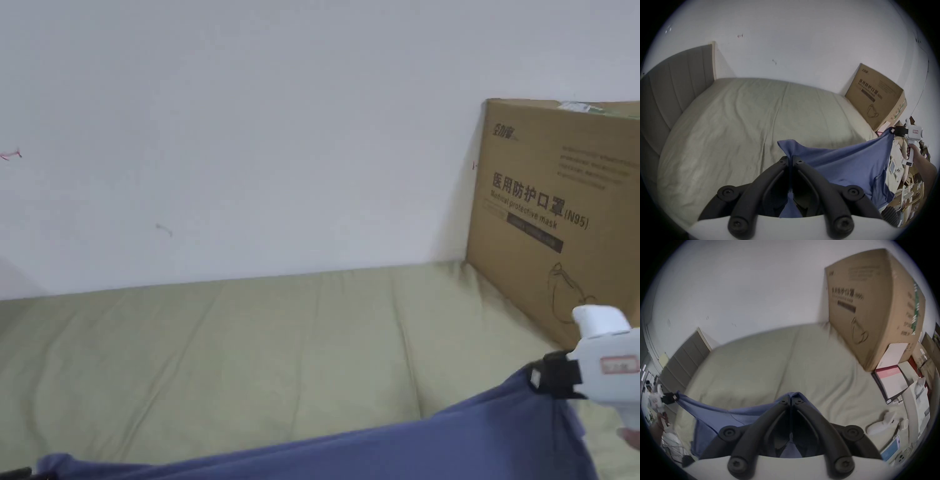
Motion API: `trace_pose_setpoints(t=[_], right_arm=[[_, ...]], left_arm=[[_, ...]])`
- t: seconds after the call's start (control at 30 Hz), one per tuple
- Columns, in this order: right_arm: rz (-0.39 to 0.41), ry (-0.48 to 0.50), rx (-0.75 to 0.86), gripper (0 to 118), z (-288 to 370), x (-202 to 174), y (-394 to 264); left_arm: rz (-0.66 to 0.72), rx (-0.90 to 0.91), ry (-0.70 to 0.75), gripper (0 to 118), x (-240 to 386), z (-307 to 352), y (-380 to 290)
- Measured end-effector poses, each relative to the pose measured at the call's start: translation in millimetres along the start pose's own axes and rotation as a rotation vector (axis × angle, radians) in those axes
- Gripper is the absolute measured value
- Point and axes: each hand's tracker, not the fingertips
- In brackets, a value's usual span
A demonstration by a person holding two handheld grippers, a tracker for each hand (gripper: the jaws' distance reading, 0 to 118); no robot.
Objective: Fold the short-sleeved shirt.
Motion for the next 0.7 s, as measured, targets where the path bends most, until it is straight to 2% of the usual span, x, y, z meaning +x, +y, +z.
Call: trace_pose_setpoints(t=[0.07, 0.2, 0.37, 0.57, 0.7], right_arm=[[-0.021, 0.035, 0.039, 0, 36, -9, 13], [0.057, 0.033, 0.116, 0, 89, -31, 43], [0.023, 0.05, 0.212, 0, 130, -45, 89], [0.071, 0.033, 0.317, 0, 150, -68, 164], [0.085, -0.009, 0.384, 0, 141, -82, 214]], left_arm=[[-0.018, 0.04, 0.007, 3, 7, 25, 13], [-0.054, 0.124, 0.01, 3, 20, 72, 43], [0.012, 0.225, -0.006, 3, 26, 110, 88], [0.039, 0.325, 0.005, 3, 34, 121, 160], [-0.001, 0.395, 0.04, 3, 45, 112, 209]])
